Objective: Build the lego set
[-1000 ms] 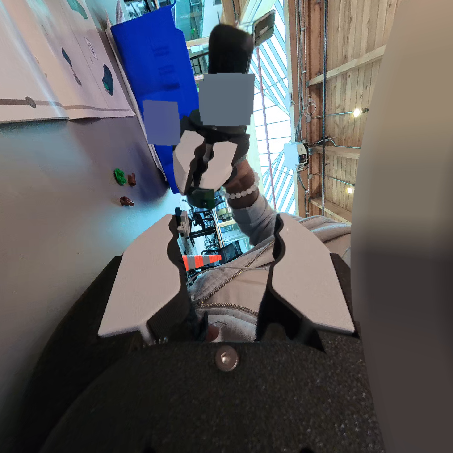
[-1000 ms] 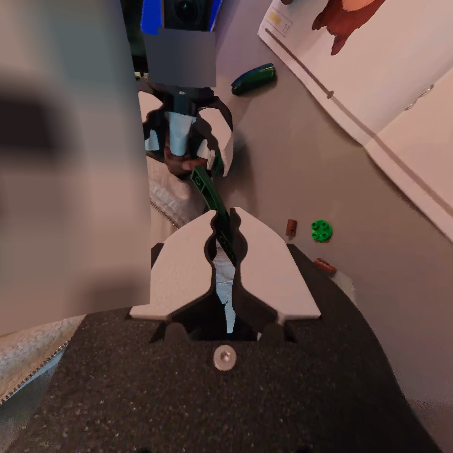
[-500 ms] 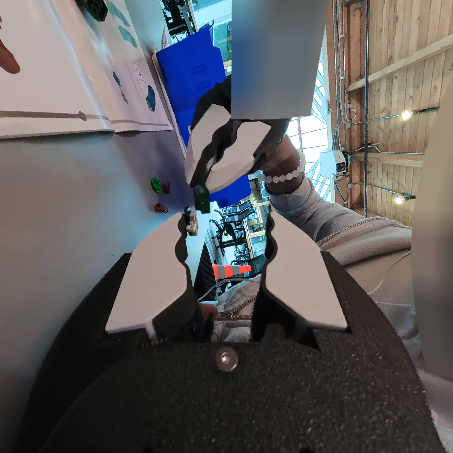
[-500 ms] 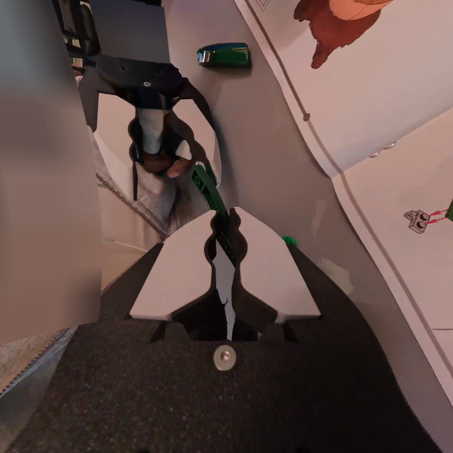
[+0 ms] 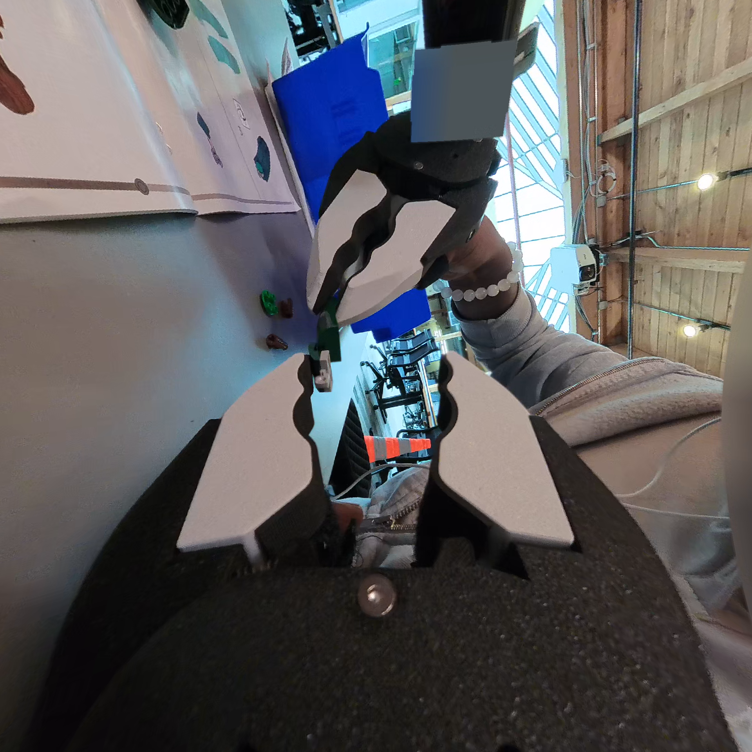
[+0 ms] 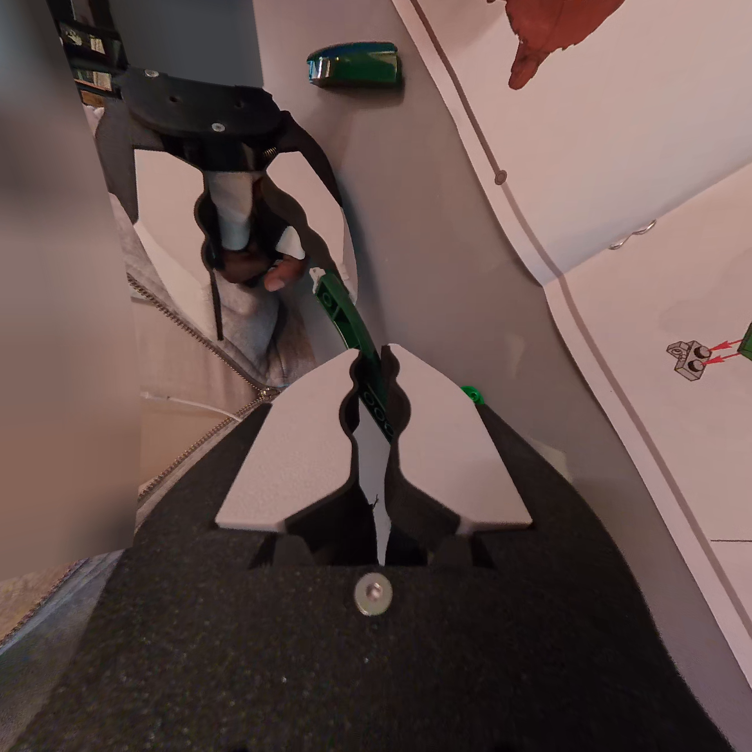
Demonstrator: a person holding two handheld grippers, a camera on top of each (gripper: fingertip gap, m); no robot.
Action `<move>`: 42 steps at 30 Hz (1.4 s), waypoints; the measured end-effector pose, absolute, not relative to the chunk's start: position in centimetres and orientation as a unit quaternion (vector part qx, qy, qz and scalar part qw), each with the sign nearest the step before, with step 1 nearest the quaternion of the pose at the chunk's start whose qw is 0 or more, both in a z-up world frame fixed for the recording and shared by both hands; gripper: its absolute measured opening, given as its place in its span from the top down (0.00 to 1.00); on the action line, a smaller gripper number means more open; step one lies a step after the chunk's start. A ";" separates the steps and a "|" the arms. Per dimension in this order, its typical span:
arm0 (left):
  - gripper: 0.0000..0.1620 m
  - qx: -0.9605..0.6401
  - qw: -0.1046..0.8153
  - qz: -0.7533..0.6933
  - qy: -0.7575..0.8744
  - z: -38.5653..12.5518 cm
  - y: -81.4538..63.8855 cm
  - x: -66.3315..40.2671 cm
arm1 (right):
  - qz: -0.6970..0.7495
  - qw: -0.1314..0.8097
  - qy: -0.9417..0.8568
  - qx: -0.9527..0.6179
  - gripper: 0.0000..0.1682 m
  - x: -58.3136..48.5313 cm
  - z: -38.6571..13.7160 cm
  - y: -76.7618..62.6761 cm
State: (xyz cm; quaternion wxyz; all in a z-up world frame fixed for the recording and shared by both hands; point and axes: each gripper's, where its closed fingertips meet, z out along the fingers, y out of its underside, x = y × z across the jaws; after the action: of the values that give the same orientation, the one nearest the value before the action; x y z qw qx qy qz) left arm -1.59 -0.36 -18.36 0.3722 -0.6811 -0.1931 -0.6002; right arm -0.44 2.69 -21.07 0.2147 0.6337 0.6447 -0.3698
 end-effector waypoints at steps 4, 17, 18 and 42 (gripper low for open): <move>0.67 -0.688 0.377 -0.588 -0.196 -18.7 -0.2 -1.7 | -0.366 0.203 0.649 0.635 0.96 -0.5 -21.1 2.7; 0.91 -0.742 0.396 -0.511 -0.177 -20.3 0.3 -2.1 | -0.302 0.114 0.710 0.625 0.97 -1.0 -21.7 3.4; 0.91 -0.746 0.402 -0.501 -0.173 -20.4 0.4 -2.2 | -0.292 0.096 0.721 0.621 0.97 -1.2 -21.8 3.5; 0.95 -0.736 0.560 -0.377 0.042 -17.3 -0.3 -1.8 | -0.491 -0.106 0.760 0.413 0.86 -2.5 -15.7 0.3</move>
State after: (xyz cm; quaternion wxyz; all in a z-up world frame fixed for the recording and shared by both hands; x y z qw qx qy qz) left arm -1.83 -0.26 -17.25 0.5604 -0.7363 0.0420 -0.3769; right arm -2.47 0.35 -15.71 -0.1061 0.4130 0.7597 -0.4910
